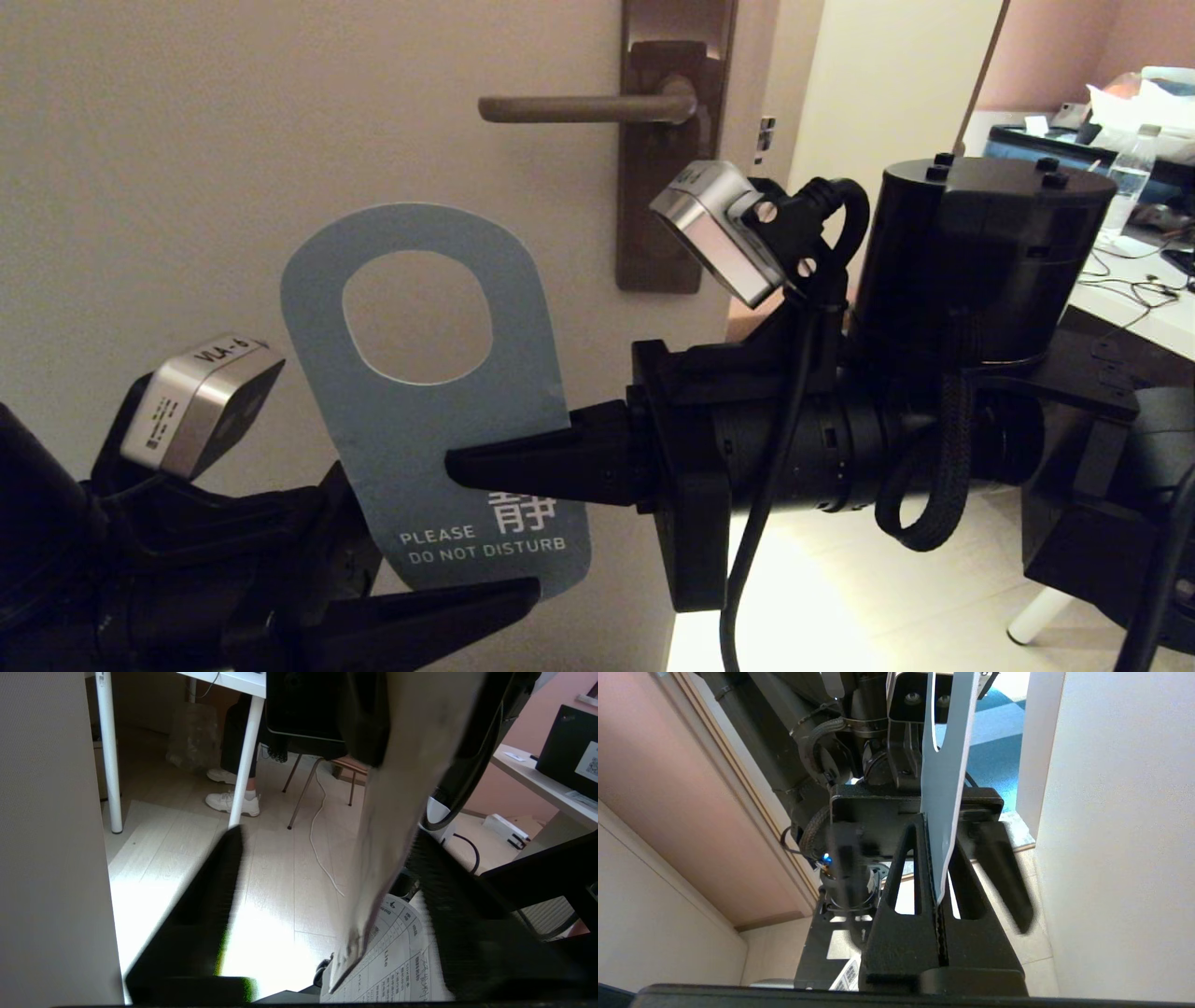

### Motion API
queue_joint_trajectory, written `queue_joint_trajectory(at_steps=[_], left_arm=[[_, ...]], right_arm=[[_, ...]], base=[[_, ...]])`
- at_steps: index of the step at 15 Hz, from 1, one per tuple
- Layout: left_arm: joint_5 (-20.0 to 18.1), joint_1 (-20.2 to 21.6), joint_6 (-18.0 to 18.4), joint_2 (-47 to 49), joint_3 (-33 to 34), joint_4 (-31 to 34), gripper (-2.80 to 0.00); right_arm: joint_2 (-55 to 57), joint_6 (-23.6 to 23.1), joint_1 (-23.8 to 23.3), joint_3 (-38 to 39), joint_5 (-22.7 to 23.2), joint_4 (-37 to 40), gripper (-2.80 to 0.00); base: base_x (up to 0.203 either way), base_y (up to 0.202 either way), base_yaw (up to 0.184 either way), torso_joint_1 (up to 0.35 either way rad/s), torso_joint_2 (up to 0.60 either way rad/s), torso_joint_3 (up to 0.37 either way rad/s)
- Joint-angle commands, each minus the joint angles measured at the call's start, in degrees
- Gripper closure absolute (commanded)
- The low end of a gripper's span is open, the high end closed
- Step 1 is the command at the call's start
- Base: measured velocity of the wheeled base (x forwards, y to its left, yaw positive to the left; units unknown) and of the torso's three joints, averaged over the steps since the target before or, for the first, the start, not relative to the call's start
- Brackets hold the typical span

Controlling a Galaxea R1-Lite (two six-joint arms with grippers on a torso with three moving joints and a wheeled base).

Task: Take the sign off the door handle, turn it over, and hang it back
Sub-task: Hand it to the other hand

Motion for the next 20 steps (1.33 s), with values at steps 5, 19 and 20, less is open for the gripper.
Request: queue_joint_trajectory(at_steps=[5, 19, 20], left_arm=[[-0.22, -0.02, -0.36, 0.08, -0.07, -0.36, 0.00], [-0.22, -0.02, -0.27, -0.28, 0.02, -0.81, 0.00], [-0.22, 0.06, -0.27, -0.47, 0.10, -0.97, 0.00]], right_arm=[[0.07, 0.05, 0.07, -0.15, 0.26, -0.21, 0.00], [-0.37, 0.14, -0.16, 0.38, -0.35, -0.21, -2.80], [-0.90, 0.14, -0.24, 0.72, -0.70, -0.17, -2.80]], base=[[0.000, 0.000, 0.000, 0.000, 0.00, 0.000], [0.000, 0.000, 0.000, 0.000, 0.00, 0.000], [0.000, 0.000, 0.000, 0.000, 0.00, 0.000]])
